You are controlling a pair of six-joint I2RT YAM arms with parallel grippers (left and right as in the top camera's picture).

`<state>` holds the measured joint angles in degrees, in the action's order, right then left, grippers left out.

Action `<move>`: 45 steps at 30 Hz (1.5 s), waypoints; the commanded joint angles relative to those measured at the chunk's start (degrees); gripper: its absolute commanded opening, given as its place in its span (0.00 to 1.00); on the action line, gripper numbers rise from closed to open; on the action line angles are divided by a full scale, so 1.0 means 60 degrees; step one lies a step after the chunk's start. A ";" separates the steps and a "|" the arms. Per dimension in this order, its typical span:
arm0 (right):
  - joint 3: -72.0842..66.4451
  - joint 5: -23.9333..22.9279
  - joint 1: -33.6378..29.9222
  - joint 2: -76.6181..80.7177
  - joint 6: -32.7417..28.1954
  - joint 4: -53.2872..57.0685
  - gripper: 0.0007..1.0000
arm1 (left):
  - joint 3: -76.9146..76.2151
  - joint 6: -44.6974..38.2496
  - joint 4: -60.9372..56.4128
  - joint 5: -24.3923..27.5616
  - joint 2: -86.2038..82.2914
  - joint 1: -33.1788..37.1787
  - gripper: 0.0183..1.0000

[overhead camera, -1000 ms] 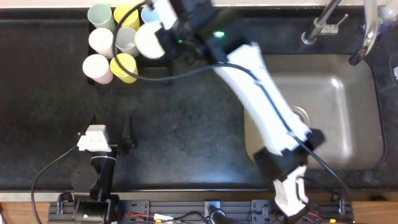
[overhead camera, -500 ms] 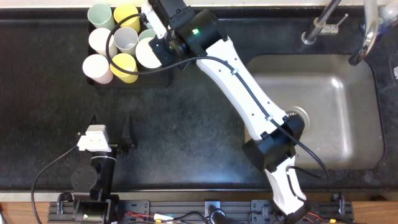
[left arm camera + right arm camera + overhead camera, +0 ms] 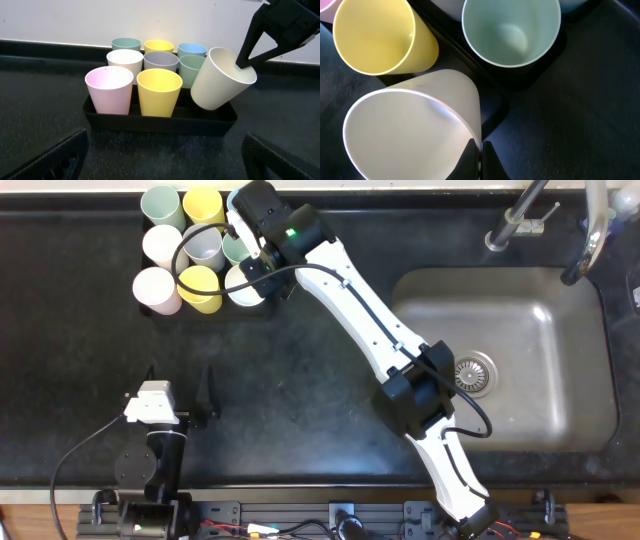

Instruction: Store Cups

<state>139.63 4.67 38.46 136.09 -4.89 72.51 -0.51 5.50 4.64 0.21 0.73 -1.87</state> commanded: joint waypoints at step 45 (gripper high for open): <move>0.0291 -0.0186 -0.0076 0.1002 0.0007 -0.0127 0.73 | 0.0007 -0.0204 0.0036 -0.0047 -0.0095 -0.0022 1.00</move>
<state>139.63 3.60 38.22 141.01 -4.73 71.70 -0.51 5.50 4.64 0.21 0.73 -1.87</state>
